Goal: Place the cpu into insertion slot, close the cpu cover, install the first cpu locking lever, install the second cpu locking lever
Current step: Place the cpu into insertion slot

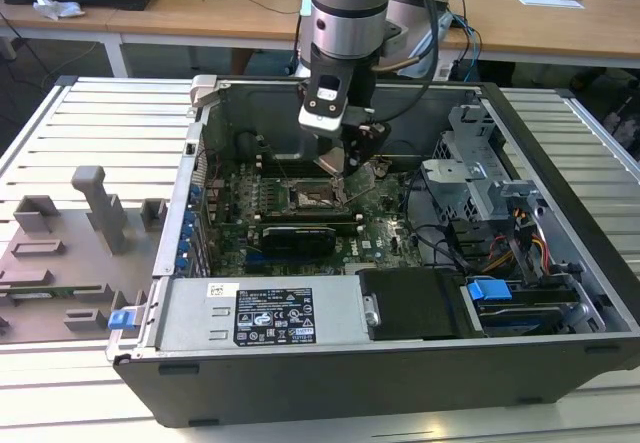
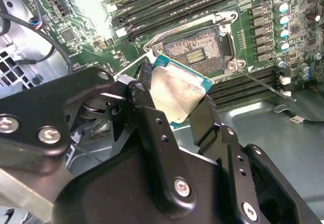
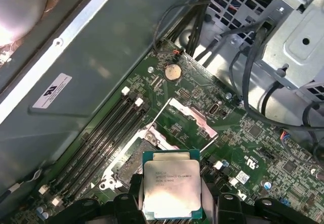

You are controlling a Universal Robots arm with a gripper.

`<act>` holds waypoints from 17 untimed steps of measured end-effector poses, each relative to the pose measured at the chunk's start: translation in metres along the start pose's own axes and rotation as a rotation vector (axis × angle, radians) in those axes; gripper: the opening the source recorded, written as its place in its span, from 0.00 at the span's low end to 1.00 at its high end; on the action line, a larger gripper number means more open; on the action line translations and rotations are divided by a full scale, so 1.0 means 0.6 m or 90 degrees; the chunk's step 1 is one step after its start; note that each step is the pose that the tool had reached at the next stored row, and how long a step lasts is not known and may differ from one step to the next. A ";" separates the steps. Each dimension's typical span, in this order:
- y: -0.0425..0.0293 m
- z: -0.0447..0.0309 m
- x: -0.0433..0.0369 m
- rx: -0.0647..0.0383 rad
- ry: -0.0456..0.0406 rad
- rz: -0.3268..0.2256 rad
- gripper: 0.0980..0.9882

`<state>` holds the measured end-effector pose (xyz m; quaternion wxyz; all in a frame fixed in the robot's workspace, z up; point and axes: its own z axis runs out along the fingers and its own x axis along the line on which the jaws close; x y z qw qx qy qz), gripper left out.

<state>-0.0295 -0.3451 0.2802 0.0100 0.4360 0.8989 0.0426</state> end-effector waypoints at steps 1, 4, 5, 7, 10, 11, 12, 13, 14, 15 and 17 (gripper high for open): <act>0.000 0.000 0.000 0.000 -0.0008 0.010 0.50; 0.000 0.000 0.000 -0.001 -0.0024 0.029 0.50; 0.000 0.000 0.000 -0.001 -0.0034 0.040 0.50; 0.000 0.000 0.000 -0.001 -0.0048 0.056 0.50; 0.000 0.000 0.000 -0.001 -0.0067 0.078 0.50; 0.000 0.000 0.000 -0.002 -0.0074 0.086 0.50; 0.000 0.000 0.000 -0.002 -0.0083 0.097 0.50; 0.000 0.000 0.000 -0.002 -0.0092 0.107 0.50; 0.000 0.000 0.000 -0.002 -0.0097 0.113 0.50; 0.000 0.000 0.000 -0.002 -0.0103 0.120 0.50; 0.000 0.000 0.000 -0.003 -0.0119 0.138 0.50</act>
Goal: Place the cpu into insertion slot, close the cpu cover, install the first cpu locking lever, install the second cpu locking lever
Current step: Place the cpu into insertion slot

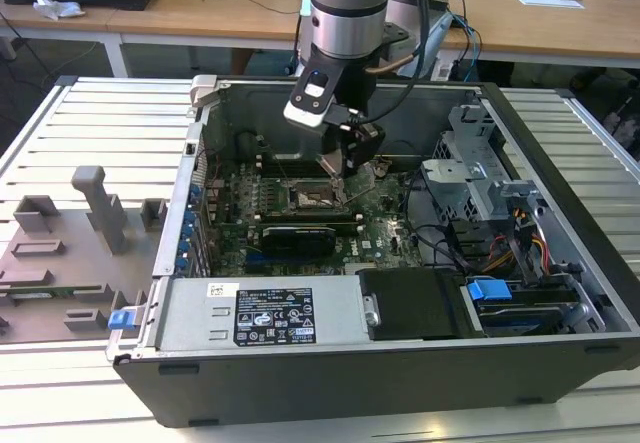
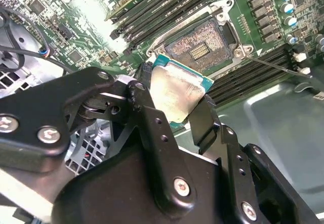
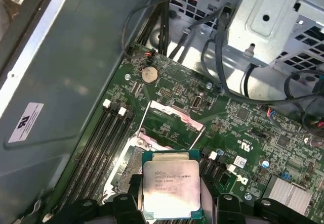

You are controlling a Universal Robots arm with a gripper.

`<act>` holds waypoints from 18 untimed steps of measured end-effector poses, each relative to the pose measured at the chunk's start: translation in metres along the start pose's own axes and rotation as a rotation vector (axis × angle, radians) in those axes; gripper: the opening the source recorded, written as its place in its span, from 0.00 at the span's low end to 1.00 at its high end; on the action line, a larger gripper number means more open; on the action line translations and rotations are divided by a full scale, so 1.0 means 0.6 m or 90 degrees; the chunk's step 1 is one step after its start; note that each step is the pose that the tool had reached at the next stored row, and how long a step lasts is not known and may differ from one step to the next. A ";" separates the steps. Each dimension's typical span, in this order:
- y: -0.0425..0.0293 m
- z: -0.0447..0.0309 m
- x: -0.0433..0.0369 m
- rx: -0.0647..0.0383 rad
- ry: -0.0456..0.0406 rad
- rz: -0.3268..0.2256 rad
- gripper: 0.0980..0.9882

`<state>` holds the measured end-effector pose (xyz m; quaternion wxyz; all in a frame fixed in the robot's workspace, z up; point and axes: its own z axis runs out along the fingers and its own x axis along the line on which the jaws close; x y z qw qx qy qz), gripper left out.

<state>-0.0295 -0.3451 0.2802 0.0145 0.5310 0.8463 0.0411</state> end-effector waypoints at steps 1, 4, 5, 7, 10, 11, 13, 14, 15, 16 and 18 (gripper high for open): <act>0.000 0.000 0.000 0.000 -0.0006 0.007 0.50; 0.000 0.000 0.000 0.000 -0.0019 0.022 0.50; 0.000 0.000 0.000 -0.001 -0.0024 0.028 0.50; 0.000 0.000 0.000 -0.001 -0.0040 0.045 0.50; 0.000 0.000 0.000 -0.001 -0.0077 0.072 0.50; 0.000 0.000 0.000 -0.001 -0.0089 0.080 0.50; 0.000 0.000 0.000 -0.001 -0.0110 0.096 0.50; 0.000 0.000 0.000 -0.001 -0.0116 0.102 0.50; 0.000 0.001 0.000 -0.001 -0.0125 0.110 0.50; 0.000 0.001 0.000 -0.001 -0.0132 0.117 0.50; 0.000 0.001 0.000 -0.001 -0.0141 0.127 0.50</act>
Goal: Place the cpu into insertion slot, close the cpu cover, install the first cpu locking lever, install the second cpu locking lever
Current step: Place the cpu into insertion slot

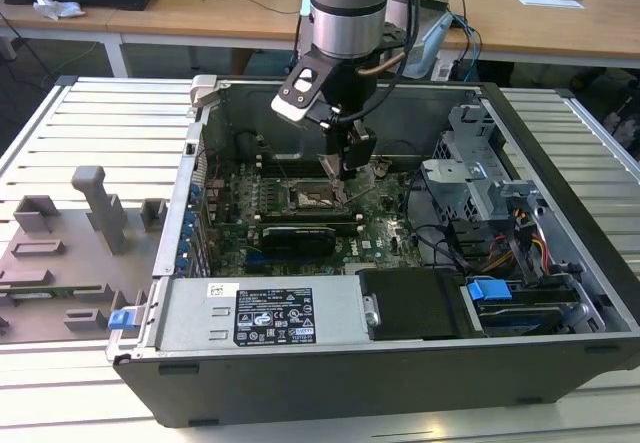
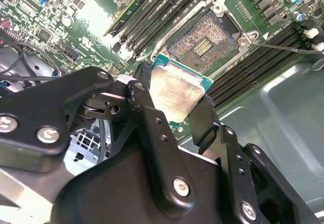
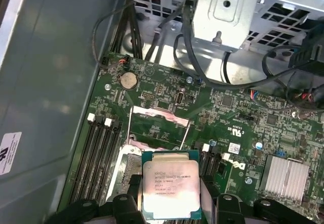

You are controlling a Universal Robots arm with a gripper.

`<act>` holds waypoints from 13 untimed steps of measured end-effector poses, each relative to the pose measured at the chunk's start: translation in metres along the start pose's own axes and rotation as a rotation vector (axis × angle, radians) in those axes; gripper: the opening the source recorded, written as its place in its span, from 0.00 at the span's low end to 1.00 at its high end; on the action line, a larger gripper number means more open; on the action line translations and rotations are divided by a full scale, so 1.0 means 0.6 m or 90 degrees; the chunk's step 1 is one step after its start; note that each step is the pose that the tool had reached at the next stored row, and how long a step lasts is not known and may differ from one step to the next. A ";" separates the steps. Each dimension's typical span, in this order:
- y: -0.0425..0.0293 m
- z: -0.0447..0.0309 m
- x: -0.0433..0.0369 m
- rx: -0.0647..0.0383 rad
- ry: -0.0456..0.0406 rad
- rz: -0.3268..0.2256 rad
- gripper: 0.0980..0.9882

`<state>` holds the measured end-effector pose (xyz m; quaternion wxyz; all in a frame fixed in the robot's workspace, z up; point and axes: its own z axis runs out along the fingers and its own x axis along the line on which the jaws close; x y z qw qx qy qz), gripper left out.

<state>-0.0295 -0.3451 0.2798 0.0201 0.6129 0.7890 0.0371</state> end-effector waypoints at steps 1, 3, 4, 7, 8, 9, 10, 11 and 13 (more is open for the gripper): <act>0.000 0.000 0.000 0.000 -0.0004 0.004 0.50; 0.000 0.000 0.000 0.000 -0.0019 0.017 0.50; 0.000 0.000 0.000 0.000 -0.0031 0.026 0.50; 0.000 0.001 0.000 0.000 -0.0059 0.046 0.50; 0.000 0.001 0.000 0.000 -0.0068 0.054 0.50; 0.000 0.001 0.000 0.000 -0.0073 0.058 0.50; 0.000 0.001 0.000 0.000 -0.0077 0.062 0.50; 0.000 0.001 0.000 0.000 -0.0082 0.066 0.50; 0.000 0.001 0.000 0.000 -0.0092 0.075 0.50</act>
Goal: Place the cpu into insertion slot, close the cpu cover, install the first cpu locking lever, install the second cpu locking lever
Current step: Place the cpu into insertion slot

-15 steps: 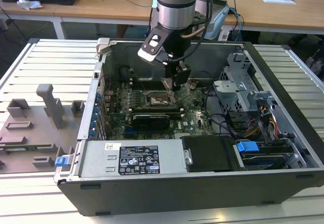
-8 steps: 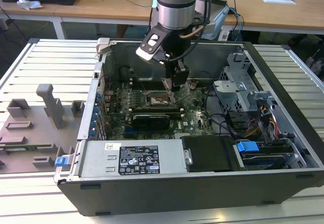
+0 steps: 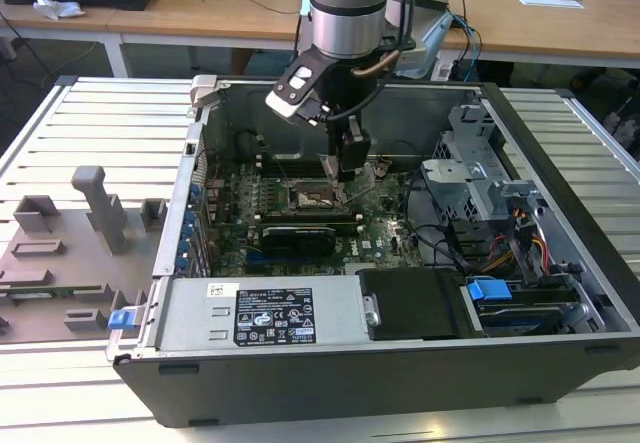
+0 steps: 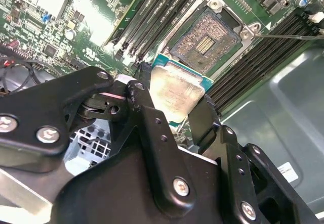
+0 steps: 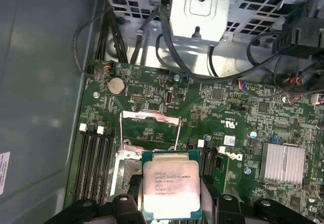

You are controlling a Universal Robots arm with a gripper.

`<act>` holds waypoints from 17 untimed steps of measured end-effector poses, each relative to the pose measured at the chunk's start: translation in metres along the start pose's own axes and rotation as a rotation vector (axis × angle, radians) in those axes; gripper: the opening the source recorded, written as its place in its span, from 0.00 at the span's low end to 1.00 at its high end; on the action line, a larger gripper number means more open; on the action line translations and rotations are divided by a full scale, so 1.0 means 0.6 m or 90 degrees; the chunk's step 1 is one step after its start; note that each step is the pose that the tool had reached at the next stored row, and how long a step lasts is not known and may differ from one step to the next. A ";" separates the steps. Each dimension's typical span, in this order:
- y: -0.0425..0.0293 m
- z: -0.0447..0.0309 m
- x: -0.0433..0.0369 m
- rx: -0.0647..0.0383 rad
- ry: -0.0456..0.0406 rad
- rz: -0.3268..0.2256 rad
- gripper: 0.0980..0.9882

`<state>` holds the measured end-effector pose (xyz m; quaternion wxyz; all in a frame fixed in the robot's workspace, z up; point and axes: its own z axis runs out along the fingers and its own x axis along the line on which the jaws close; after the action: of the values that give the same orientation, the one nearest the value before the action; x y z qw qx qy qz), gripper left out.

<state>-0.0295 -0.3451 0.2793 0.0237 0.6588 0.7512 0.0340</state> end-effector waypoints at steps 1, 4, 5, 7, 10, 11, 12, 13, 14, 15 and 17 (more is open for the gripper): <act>0.000 0.000 0.000 0.000 -0.0005 0.004 0.50; 0.000 0.000 0.000 0.000 -0.0021 0.017 0.50; 0.000 0.000 0.000 0.000 -0.0027 0.023 0.50; 0.000 0.000 0.000 0.000 -0.0043 0.037 0.50; 0.000 0.000 0.000 0.000 -0.0057 0.049 0.50; 0.000 0.001 0.000 0.000 -0.0061 0.052 0.50; 0.000 0.001 0.000 0.000 -0.0064 0.056 0.50; 0.000 0.001 0.000 0.000 -0.0069 0.060 0.50; 0.000 0.001 0.000 0.000 -0.0071 0.063 0.50; 0.000 0.001 0.000 0.000 -0.0076 0.068 0.50; 0.000 0.001 0.000 0.000 -0.0086 0.079 0.50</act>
<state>-0.0295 -0.3451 0.2787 0.0268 0.7043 0.7087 0.0312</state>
